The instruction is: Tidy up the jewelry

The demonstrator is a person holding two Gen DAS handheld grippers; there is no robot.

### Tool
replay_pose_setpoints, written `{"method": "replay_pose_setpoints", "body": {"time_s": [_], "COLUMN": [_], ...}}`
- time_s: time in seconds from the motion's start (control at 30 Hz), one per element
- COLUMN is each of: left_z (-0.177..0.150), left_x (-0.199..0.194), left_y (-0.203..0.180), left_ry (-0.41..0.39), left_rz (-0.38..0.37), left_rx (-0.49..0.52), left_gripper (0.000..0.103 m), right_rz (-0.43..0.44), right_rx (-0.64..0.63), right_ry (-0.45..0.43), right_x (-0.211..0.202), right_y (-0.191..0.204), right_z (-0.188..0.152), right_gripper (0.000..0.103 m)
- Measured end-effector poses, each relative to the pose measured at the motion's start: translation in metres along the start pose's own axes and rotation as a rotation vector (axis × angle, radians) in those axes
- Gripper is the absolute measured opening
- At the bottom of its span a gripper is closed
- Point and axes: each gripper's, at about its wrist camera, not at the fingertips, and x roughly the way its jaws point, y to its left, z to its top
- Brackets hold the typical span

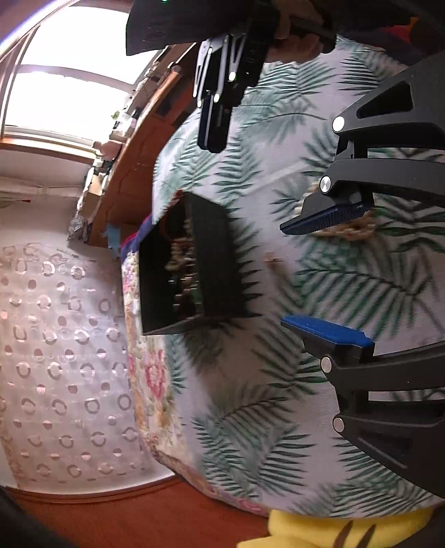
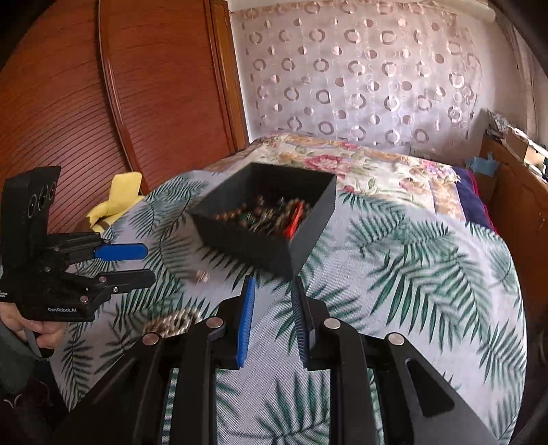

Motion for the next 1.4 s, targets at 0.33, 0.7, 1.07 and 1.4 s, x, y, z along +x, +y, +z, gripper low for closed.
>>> {"method": "replay_pose_setpoints", "body": {"time_s": [0.33, 0.7, 1.07, 1.4], "left_z": [-0.031, -0.033, -0.034, -0.029], "left_x": [-0.002, 0.009, 0.008, 0.0], "left_y": [-0.013, -0.024, -0.027, -0.026], "left_ry": [0.05, 0.072, 0.076, 0.042], "left_rz": [-0.044, -0.005, -0.035, -0.058], "left_rx": [0.009, 0.055, 0.054, 0.055], "left_gripper": [0.024, 0.02, 0.013, 0.003], "right_rz": [-0.001, -0.003, 0.011, 0.013], "right_rx": [0.004, 0.012, 0.005, 0.001], "right_ry": [0.005, 0.009, 0.046, 0.05], "right_x": [-0.014, -0.021, -0.005, -0.004], "right_y": [0.017, 0.018, 0.026, 0.027], "right_z": [-0.021, -0.029, -0.039, -0.04], "right_gripper": [0.024, 0.024, 0.024, 0.024]}}
